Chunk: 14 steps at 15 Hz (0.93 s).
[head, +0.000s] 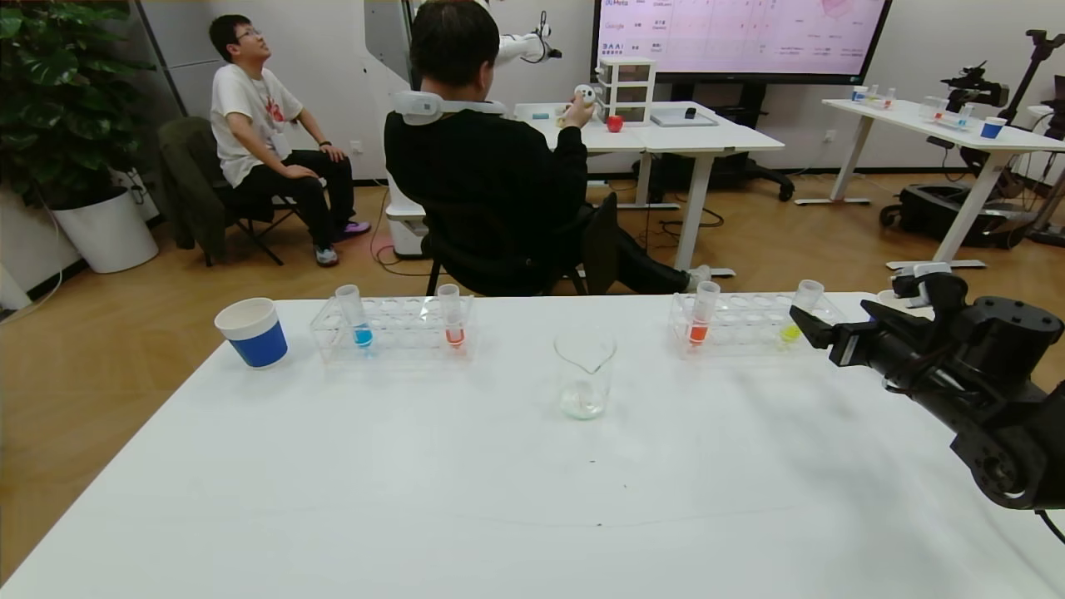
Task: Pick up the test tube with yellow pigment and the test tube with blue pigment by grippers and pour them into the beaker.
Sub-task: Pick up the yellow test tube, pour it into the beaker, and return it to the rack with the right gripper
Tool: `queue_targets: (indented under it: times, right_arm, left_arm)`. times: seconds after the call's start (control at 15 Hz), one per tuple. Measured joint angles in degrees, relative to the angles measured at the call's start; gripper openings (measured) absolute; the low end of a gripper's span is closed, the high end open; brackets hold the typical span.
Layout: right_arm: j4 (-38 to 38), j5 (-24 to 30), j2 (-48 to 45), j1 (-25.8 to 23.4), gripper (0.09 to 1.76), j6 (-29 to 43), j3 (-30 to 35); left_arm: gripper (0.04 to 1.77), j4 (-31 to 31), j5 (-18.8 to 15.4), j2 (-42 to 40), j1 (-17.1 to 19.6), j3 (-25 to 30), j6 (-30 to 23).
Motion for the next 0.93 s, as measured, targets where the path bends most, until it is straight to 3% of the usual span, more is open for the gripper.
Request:
queue_targets:
  times: [0.33,0.93]
  right_arm:
    - [-0.02,1.62,3.84,-1.65,1.74,-0.04,-2.36]
    - [0.3,2.43,9.79,-1.24,1.74,-0.06,-12.35]
  left_arm:
    - [1.75,0.02,0.0,0.0,0.0,0.0,0.0]
    - [1.75,0.02,0.0,0.0,0.0,0.0,0.0]
